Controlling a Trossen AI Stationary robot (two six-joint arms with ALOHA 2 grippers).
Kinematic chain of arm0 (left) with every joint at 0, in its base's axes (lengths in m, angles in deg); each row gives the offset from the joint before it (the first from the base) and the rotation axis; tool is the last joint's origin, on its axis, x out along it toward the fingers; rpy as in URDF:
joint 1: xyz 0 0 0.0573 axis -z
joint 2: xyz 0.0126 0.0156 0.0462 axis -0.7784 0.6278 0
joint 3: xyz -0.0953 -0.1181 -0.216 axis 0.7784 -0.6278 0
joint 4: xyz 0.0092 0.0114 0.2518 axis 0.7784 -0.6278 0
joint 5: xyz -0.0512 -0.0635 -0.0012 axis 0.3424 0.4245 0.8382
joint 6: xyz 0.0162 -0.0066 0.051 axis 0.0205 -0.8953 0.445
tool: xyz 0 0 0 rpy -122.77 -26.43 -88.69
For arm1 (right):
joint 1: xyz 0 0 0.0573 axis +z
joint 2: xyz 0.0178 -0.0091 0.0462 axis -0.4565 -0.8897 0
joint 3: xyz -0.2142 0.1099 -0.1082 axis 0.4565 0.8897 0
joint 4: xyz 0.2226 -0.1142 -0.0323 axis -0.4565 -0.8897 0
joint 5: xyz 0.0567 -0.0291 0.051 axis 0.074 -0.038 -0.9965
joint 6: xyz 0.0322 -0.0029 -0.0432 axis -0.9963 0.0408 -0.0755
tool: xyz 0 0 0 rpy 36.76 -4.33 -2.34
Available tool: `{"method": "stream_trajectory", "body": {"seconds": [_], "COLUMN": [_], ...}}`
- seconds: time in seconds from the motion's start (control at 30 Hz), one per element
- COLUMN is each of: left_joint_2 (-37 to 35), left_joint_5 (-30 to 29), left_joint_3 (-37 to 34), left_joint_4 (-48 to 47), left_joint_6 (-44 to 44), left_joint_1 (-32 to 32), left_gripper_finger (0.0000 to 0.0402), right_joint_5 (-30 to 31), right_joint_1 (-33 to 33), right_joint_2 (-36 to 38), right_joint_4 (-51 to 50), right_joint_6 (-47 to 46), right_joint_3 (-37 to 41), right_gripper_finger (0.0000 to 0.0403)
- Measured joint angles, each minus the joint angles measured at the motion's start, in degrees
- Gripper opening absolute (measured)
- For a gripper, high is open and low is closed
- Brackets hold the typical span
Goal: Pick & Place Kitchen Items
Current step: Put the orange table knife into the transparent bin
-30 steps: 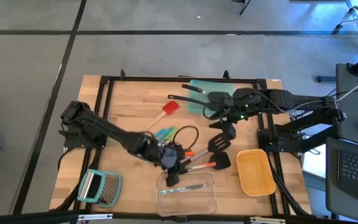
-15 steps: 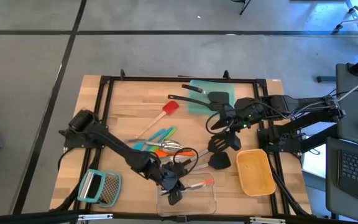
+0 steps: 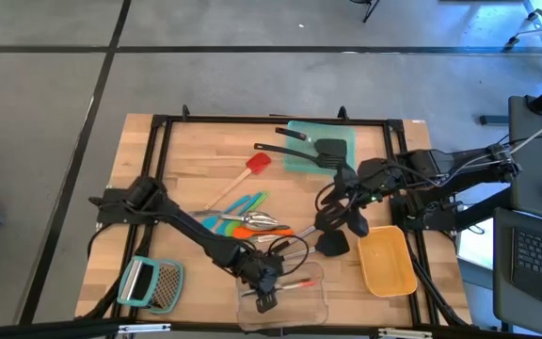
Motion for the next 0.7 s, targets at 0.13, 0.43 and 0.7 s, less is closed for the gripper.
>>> {"method": "stream_trajectory", "body": {"seconds": [0.13,0.43,0.7], "left_joint_2": [0.5,0.5,0.5], "left_joint_5": [-2.4,-2.9,-2.4], "left_joint_3": [0.1,0.1,0.1], "left_joint_4": [0.1,-1.1,-2.2], "left_joint_6": [-0.4,0.0,0.8], "left_joint_1": [-0.1,-1.0,-2.0], "left_gripper_finger": [0.0003,0.0003,0.0016], "right_joint_5": [0.8,2.6,2.5], "right_joint_1": [0.8,1.6,1.6], "right_joint_2": [0.0,0.0,0.0], "right_joint_4": [0.0,0.0,0.0], "right_joint_6": [-0.1,-0.4,-0.4], "right_joint_3": [0.0,0.0,0.0], "right_gripper_finger": [0.0203,0.0203,0.0203]}}
